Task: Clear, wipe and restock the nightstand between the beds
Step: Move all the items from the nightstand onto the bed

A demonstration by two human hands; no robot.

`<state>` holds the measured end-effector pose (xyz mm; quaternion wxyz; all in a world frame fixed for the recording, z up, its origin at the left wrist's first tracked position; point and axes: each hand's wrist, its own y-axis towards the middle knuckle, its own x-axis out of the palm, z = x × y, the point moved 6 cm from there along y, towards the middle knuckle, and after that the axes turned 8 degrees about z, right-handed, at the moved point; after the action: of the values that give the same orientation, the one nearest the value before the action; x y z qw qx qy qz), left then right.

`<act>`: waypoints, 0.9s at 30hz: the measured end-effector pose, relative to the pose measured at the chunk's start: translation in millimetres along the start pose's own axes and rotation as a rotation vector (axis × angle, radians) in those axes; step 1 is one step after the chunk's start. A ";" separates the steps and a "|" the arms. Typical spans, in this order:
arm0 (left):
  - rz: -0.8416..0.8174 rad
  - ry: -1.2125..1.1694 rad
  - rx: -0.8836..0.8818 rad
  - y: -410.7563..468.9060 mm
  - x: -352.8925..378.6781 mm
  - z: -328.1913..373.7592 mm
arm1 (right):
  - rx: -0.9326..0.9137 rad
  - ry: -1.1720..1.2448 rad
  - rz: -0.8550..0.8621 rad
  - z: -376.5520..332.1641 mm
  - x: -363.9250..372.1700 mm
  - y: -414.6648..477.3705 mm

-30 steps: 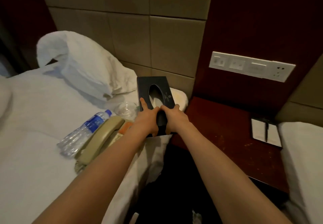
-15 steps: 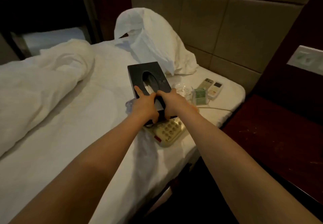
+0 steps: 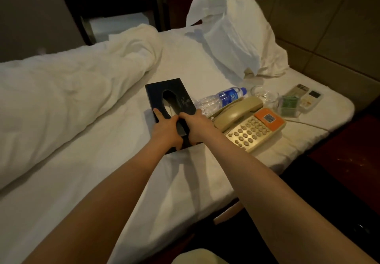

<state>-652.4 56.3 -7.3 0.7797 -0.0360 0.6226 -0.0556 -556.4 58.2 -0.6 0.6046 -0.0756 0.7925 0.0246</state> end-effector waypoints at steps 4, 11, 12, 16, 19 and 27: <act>-0.017 -0.030 -0.040 -5.8 10.4 -11.7 | -0.028 -0.025 -0.014 -6.8 14.5 1.2; -0.036 -0.045 -0.027 -10.8 30.7 -4.3 | 0.011 -0.065 -0.025 7.4 30.9 -6.1; -0.038 -0.048 -0.018 -10.2 31.0 -1.8 | 0.011 -0.059 -0.027 9.7 29.3 -6.2; -0.051 -0.034 0.000 -11.1 33.7 12.1 | 0.022 -0.078 -0.048 22.4 22.9 -10.5; -0.066 0.015 0.004 -12.6 37.6 17.3 | 0.018 -0.107 -0.073 26.5 24.6 -13.6; -0.145 0.062 -0.031 -12.4 21.0 19.4 | 0.109 0.082 -0.108 45.8 3.9 -18.8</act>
<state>-629.4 41.0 -21.7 0.7534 -0.0914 0.6430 -0.1035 -510.9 45.3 -15.6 0.5753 -0.0860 0.8116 -0.0545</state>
